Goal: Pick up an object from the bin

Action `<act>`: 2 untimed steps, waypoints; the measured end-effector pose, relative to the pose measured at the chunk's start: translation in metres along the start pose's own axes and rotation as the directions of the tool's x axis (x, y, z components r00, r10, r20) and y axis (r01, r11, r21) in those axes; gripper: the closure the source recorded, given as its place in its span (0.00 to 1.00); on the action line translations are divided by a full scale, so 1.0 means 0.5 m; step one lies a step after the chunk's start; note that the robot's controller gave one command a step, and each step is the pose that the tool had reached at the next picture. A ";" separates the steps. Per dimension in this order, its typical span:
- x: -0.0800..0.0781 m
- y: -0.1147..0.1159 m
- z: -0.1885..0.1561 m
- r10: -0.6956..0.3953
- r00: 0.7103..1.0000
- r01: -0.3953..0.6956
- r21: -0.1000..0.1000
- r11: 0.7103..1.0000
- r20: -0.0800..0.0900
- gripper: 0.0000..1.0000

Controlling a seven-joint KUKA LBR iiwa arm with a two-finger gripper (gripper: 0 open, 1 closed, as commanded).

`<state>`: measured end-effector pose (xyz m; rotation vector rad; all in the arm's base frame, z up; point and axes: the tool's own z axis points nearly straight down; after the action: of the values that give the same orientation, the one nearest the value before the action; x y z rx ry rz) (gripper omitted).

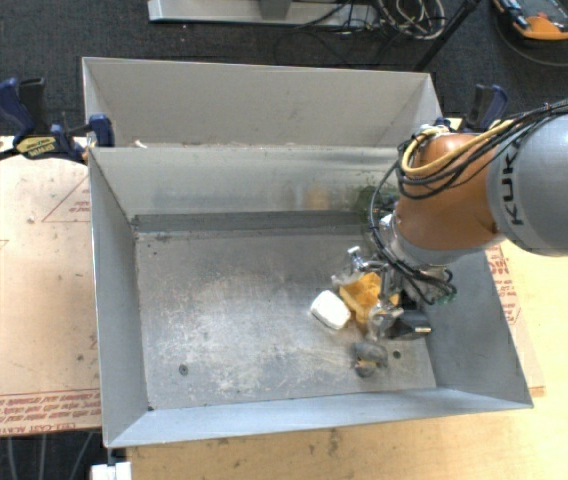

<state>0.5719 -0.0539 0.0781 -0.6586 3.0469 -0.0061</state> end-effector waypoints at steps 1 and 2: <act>0.000 0.000 0.000 0.000 1.000 0.000 0.000 1.000 0.000 1.00; 0.000 0.001 -0.001 -0.001 1.000 0.001 0.000 1.000 0.000 1.00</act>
Offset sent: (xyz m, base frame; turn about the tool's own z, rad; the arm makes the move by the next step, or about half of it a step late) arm 0.0153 0.0762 0.1594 -0.1093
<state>0.5719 -0.0536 0.0786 -0.6596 3.0472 -0.0061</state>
